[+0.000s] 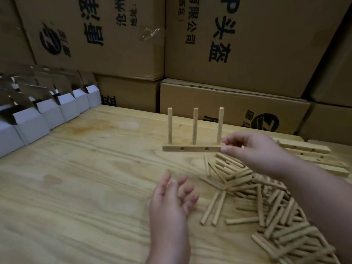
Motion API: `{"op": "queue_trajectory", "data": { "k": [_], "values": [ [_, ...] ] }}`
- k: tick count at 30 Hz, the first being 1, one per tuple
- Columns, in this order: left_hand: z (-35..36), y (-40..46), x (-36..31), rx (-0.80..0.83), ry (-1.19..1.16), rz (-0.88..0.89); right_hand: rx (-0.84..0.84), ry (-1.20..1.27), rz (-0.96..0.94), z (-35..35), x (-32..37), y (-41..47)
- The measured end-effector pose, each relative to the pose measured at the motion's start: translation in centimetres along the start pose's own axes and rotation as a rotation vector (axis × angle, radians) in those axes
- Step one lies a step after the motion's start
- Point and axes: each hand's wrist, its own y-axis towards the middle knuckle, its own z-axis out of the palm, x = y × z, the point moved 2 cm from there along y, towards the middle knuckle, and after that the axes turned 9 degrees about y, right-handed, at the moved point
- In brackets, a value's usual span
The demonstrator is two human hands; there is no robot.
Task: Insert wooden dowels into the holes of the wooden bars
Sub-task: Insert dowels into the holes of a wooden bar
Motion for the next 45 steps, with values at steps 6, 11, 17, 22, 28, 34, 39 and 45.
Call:
{"op": "queue_trajectory", "data": {
  "k": [6, 11, 17, 22, 28, 34, 39, 45],
  "values": [
    [0.4, 0.3, -0.6, -0.062, -0.008, -0.008, -0.141, 0.052, 0.086, 1.4, -2.6, 12.0],
    [-0.2, 0.7, -1.3, 0.015, 0.174, -0.005, -0.196, -0.064, 0.187, 4.5, -5.9, 17.8],
    [-0.6, 1.6, -2.0, -0.062, 0.214, -0.031, -0.149, -0.381, 0.259, 6.1, -7.4, 19.6],
    [-0.6, 1.7, -1.8, -0.076, 0.262, -0.027, -0.171, -0.595, 0.237, 6.3, -6.8, 20.1],
    [-0.3, 1.5, -1.3, -0.063, 0.227, -0.046, -0.184, -0.574, 0.234, 6.3, -6.9, 20.3],
    [-0.1, 1.1, -1.1, -0.053, 0.170, -0.072, -0.148, -0.573, 0.258, 6.0, -6.9, 20.4],
    [0.2, 0.4, -0.8, -0.026, 0.082, -0.075, -0.162, -0.609, 0.238, 4.8, -5.9, 18.2],
    [0.8, -0.8, -0.2, 0.022, 0.121, -0.019, -0.193, -0.207, 0.154, 0.9, -2.3, 7.2]
  ]
}}
